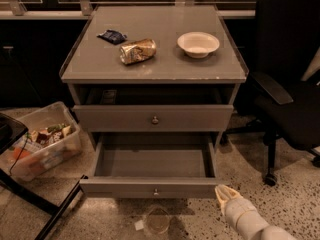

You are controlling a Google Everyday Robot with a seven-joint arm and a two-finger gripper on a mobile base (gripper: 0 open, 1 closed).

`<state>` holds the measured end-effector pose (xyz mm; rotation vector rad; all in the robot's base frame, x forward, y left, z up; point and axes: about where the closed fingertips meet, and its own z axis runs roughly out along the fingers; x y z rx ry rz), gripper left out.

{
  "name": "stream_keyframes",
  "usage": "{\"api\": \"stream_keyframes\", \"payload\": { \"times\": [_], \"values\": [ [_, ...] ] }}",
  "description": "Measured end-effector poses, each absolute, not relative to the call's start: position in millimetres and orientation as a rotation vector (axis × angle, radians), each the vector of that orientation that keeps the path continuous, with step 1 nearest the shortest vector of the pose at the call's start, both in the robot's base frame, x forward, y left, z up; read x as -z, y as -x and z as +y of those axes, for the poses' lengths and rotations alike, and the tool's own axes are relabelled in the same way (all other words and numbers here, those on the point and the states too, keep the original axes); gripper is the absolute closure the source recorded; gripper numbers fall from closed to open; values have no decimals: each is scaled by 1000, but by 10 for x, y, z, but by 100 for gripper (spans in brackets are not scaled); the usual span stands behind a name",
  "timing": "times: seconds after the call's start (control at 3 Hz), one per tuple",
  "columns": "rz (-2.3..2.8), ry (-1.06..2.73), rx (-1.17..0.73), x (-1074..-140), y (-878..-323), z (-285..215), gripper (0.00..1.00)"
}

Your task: Open middle drawer

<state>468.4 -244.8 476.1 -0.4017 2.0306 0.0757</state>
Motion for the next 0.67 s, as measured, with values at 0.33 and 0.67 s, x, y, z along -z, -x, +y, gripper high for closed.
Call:
{"api": "stream_keyframes", "payload": {
  "times": [0.33, 0.67],
  "values": [
    [2022, 445, -64, -4806, -4591, -2449, 100],
    [1985, 465, -52, -4937, -4618, -2440, 100]
  ]
}}
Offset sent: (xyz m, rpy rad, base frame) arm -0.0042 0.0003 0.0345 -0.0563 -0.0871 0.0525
